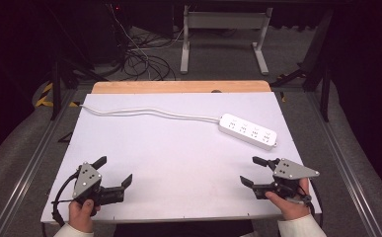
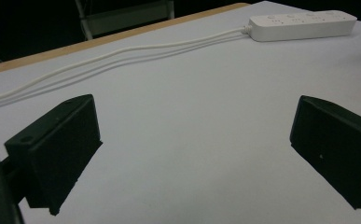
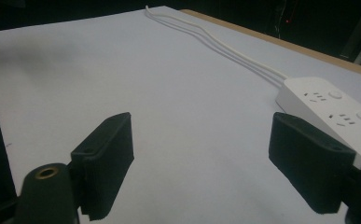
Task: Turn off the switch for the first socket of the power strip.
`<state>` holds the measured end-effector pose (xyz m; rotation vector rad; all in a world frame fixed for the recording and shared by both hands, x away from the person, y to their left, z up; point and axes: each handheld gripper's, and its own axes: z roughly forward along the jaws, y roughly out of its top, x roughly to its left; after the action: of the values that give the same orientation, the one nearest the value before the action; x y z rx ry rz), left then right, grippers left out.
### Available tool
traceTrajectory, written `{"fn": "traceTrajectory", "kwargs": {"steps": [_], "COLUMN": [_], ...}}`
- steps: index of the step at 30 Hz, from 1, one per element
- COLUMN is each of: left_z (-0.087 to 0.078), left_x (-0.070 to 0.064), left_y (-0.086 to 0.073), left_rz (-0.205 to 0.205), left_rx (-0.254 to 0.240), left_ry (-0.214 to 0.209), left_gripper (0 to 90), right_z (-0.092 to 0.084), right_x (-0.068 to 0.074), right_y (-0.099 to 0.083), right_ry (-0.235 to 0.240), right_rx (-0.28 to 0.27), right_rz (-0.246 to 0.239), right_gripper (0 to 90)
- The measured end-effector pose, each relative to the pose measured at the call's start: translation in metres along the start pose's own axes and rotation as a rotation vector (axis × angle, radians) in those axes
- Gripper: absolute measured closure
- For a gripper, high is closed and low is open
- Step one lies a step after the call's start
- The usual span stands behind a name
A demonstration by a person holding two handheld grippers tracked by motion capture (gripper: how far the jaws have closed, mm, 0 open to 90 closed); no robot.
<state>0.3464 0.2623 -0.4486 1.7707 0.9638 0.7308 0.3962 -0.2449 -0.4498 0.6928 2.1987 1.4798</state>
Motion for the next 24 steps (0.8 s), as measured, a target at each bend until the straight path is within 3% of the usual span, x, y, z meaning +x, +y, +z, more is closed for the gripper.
{"fn": "traceTrajectory", "kwargs": {"steps": [3, 10, 12, 15, 24], "left_z": [-0.0006, 0.0000, 0.0015, 0.0009, 0.0006], "left_x": [-0.0001, -0.0009, -0.0040, -0.0047, 0.0002], "left_y": [0.0004, 0.0005, 0.0000, 0.0000, -0.0009], "left_rz": [0.016, 0.010, 0.050, 0.060, 0.013], "left_rx": [0.003, -0.003, 0.013, 0.013, 0.006], "left_ry": [0.008, 0.016, 0.070, 0.061, 0.023], "left_gripper": [1.9, 1.9, 1.9, 2.1, 1.9], "right_z": [-0.0006, -0.0012, -0.0008, 0.0004, 0.0016], "right_x": [0.0009, 0.0008, 0.0011, 0.0023, 0.0041], "right_y": [0.0012, 0.0020, 0.0024, 0.0031, 0.0062], "right_ry": [0.000, 0.013, 0.027, 0.041, 0.055], "right_rx": [-0.002, -0.002, -0.002, -0.004, -0.007], "right_rz": [-0.008, -0.006, -0.002, -0.001, -0.003], "right_gripper": [23.9, 26.0, 27.0, 27.0, 26.7]}}
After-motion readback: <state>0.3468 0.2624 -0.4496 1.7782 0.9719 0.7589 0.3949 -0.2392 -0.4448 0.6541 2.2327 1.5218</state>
